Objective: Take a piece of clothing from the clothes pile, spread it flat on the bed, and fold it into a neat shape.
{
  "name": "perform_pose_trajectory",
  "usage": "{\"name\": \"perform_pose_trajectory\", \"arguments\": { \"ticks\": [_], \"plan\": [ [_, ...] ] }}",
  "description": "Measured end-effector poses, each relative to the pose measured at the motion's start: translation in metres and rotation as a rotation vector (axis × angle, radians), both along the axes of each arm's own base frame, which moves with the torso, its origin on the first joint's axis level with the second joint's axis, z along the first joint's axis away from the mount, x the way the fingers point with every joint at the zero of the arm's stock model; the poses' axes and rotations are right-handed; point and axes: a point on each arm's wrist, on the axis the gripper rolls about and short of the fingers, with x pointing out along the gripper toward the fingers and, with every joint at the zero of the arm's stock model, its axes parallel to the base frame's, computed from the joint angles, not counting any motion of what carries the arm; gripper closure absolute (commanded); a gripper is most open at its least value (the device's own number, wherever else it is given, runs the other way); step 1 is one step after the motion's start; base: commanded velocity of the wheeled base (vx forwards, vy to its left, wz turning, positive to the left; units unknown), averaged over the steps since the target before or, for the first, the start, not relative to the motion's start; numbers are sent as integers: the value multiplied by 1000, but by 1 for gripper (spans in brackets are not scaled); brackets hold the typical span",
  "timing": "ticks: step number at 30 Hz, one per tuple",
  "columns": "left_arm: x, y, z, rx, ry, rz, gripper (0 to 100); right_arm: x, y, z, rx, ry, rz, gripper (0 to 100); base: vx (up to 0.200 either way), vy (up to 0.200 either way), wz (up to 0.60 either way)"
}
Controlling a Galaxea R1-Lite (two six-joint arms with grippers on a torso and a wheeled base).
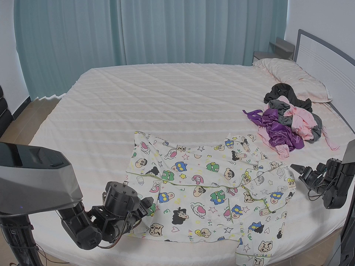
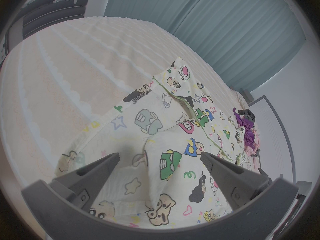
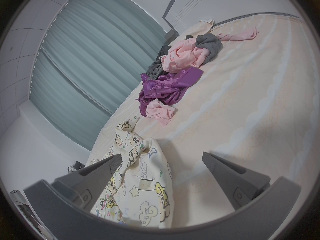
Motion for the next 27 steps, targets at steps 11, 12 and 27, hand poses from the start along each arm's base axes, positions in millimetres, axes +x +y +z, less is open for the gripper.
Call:
{"name": "perform_pose_trajectory", "arguments": {
  "ticks": [11,12,27],
  "plan": [
    [7,-4,-3,-72,-41,30,100,1,3,-1,-5,5,-3,0,0,0,0],
    [7,-4,-4,-68,-40,31,100,1,3,-1,-5,5,-2,0,0,0,0],
    [8,-5,-3,32,-105,56,100,1,4,-2,-4,8,-3,0,0,0,0]
  ]
}}
